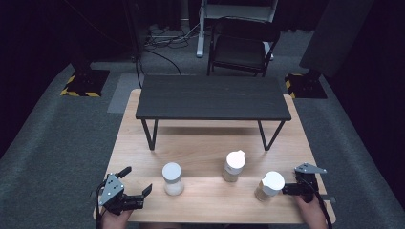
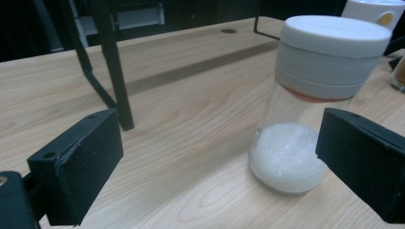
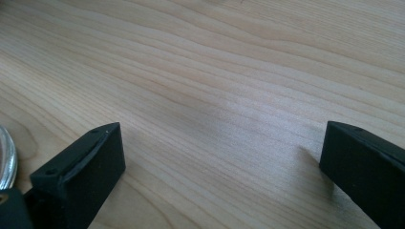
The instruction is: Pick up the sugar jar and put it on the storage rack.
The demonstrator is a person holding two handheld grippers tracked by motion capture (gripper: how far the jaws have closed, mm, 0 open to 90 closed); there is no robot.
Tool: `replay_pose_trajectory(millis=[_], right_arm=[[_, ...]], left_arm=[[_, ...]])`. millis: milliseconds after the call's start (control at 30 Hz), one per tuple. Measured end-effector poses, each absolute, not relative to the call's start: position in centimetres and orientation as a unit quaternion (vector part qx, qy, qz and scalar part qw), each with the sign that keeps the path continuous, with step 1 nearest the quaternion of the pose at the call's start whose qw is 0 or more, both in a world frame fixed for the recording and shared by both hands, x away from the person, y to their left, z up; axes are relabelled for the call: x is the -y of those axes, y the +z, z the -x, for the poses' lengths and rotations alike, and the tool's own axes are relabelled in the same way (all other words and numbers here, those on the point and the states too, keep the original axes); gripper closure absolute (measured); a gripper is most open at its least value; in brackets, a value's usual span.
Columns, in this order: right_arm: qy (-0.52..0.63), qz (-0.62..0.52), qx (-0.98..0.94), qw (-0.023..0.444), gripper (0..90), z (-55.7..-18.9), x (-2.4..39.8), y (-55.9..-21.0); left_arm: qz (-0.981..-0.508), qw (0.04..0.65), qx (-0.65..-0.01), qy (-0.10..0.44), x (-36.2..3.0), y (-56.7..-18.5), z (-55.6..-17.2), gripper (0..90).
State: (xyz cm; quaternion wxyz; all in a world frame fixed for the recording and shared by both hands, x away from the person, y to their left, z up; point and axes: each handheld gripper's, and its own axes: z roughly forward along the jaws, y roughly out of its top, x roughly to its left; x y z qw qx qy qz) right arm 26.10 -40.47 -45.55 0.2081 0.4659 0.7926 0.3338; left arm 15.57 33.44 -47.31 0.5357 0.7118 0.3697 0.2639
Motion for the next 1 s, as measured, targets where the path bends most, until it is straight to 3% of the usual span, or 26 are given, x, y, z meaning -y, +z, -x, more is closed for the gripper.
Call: replay_pose_trajectory(millis=[1000], right_arm=[[0.332,-0.468,-0.792,0.209,0.5,-26.3,40.4,-45.5]], left_arm=[[-0.724,0.571,-0.315,0.226,-31.0,-46.3,-18.0,0.5]])
